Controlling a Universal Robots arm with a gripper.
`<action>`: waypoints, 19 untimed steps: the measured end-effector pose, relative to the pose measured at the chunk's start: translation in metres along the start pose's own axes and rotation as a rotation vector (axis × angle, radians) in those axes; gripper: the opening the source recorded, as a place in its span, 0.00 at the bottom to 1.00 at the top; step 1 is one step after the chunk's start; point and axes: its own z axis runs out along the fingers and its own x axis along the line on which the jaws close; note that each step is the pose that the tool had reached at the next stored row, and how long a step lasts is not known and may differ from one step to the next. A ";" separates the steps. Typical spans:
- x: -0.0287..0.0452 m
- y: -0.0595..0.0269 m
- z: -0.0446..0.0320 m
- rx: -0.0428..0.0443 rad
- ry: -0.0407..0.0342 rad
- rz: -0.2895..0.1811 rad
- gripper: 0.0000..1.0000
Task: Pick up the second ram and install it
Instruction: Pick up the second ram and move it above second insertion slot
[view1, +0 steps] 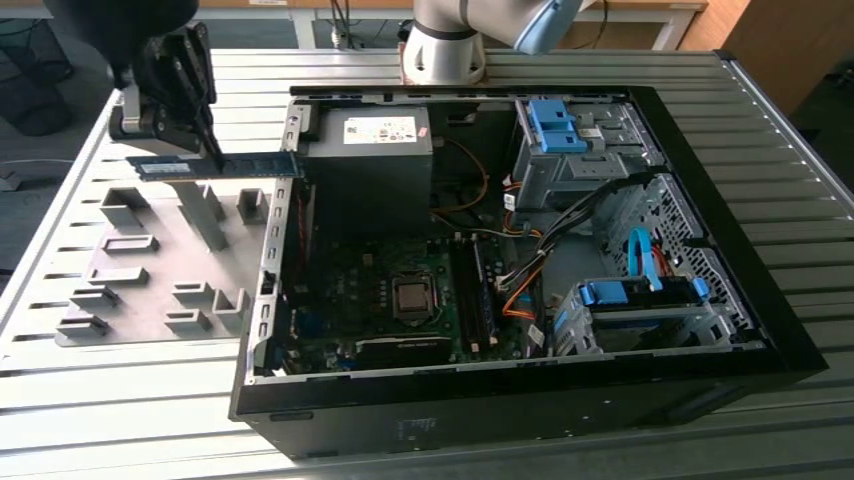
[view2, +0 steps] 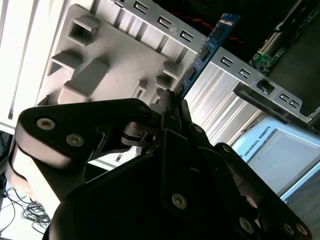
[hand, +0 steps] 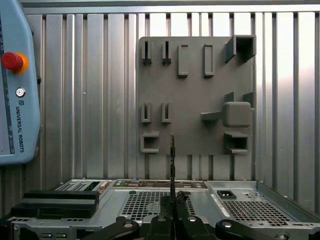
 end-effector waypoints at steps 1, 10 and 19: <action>0.0000 -0.0014 0.0000 0.0000 -0.0001 0.000 0.14; -0.0002 -0.0151 0.0001 0.0000 -0.0001 0.000 0.14; -0.0004 -0.0281 0.0002 0.0001 -0.0001 0.000 0.14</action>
